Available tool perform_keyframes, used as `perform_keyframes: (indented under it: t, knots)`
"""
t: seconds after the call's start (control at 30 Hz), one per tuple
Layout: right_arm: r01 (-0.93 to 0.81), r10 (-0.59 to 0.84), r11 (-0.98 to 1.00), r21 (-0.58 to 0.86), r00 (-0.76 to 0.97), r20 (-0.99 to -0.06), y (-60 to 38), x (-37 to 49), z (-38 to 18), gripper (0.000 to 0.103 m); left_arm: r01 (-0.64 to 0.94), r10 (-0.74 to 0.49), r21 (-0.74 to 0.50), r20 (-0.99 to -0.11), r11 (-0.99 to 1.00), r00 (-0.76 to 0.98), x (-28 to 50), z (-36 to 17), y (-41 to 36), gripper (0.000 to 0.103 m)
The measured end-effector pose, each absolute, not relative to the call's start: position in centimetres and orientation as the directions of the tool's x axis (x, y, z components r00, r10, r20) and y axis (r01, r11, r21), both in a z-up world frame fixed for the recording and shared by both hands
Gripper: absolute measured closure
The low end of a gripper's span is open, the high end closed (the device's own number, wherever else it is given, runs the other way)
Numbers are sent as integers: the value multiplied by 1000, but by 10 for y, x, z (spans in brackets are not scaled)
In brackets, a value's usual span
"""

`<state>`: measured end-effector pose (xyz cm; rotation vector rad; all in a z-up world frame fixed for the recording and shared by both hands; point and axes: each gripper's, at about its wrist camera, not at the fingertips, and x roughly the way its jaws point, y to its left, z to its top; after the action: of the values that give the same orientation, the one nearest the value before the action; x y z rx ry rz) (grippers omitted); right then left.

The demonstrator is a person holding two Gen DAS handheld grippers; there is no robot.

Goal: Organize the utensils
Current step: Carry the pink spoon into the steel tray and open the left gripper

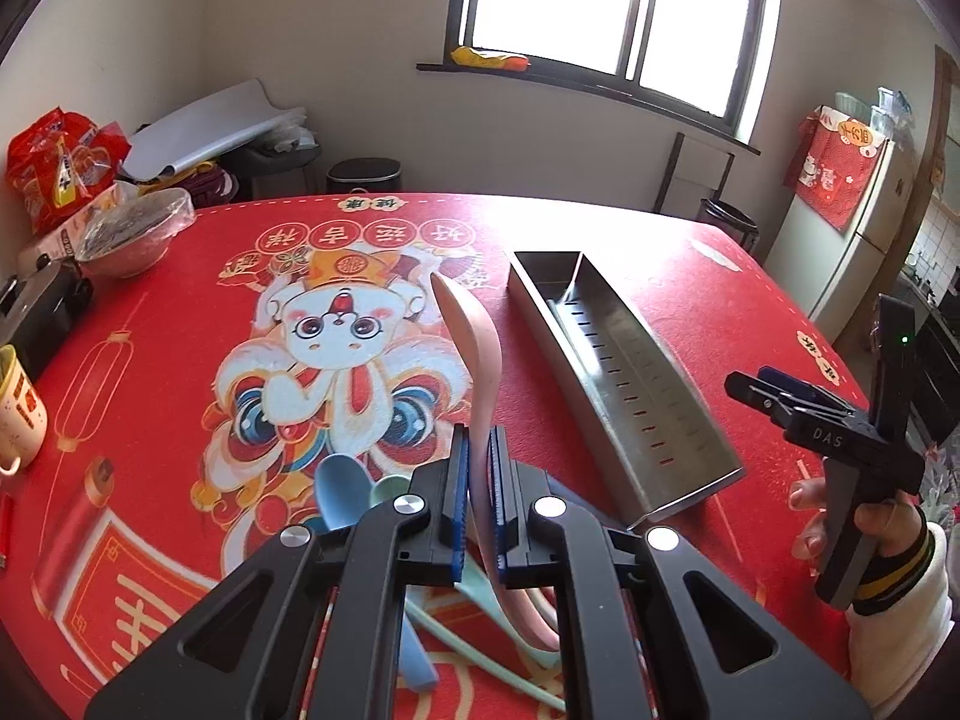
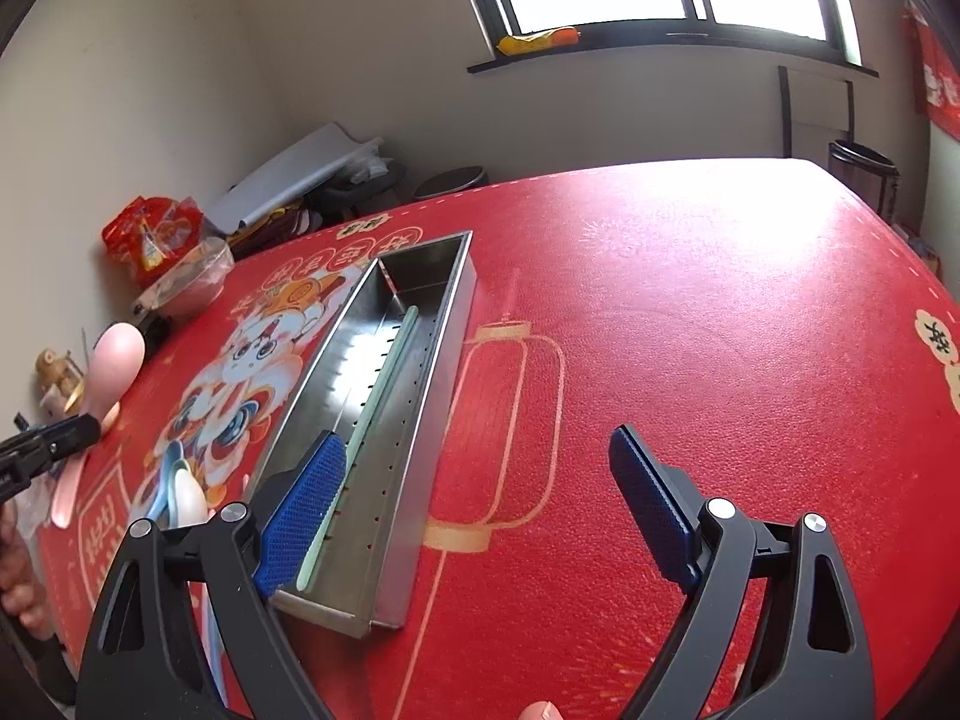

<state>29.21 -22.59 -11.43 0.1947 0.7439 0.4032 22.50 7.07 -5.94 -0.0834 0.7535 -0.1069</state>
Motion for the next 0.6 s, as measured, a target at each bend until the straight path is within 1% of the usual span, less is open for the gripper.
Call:
perform_keyframes:
  t: [0.23,0.37,0.6]
  knots:
    - [-252,402,913,321,691,-601,-235,291,-109,16,113,-181,-143,-692,983,699,247,-59,40,96]
    - [-234,394,914,330,697,-599,-241,293,-109,16,136,-191,-134,-706,982,682,263,-59,23,96]
    - [-176,367,920,351,702,-610,-255,298,-111,16,151,-221,-161,-739,975,636,312,-64,-3,96]
